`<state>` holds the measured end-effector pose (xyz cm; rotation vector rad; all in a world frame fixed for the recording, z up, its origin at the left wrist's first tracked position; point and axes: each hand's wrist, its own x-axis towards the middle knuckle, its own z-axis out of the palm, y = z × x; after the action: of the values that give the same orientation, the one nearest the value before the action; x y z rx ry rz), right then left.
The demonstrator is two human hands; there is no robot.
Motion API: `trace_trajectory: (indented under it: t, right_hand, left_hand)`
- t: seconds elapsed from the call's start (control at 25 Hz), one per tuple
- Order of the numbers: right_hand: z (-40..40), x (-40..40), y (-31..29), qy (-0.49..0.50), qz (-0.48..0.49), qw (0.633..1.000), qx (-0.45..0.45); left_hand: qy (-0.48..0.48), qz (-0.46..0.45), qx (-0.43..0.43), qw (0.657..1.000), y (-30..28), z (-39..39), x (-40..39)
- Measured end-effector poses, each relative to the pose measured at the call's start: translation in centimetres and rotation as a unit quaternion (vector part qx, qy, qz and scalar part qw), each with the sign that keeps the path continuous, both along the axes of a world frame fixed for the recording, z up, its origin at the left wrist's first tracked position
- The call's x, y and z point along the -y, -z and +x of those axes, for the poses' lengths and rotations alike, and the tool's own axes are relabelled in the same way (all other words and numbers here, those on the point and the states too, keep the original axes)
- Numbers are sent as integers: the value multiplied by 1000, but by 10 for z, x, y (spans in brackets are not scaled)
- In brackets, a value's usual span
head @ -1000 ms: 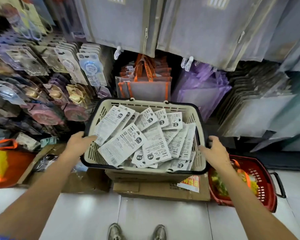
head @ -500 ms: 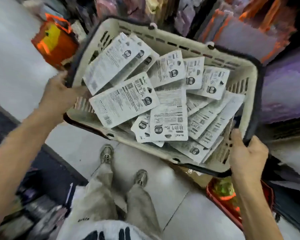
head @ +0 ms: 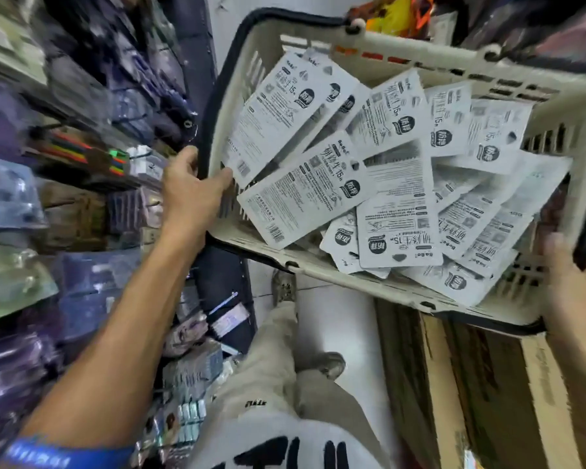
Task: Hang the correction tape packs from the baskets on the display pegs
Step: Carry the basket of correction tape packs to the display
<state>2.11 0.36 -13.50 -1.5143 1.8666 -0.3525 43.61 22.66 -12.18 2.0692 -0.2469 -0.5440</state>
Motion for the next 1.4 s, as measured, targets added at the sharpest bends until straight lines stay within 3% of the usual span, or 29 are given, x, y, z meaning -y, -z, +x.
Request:
trace_trajectory:
  t: [0.2, 0.36, 0.64, 1.0, 1.2, 1.4]
  right_hand:
    - [145, 71, 11, -54, -79, 995, 3]
    - [235, 152, 24, -81, -39, 995, 39]
    - [423, 358, 29, -174, -34, 983, 41]
    - [756, 573, 44, -182, -60, 980, 57]
    - [917, 694, 27, -170, -56, 982, 60]
    - [1087, 863, 46, -171, -35, 980, 93]
  left_hand:
    - [-62, 26, -39, 997, 38, 95, 39]
    - [-66, 63, -41, 995, 48, 169, 115]
    - [-138, 33, -58, 988, 55, 316, 273]
    - [-153, 25, -43, 987, 70, 634, 489]
    - [-148, 23, -52, 987, 50, 798, 614]
    - [-179, 33, -64, 981, 60, 960, 777]
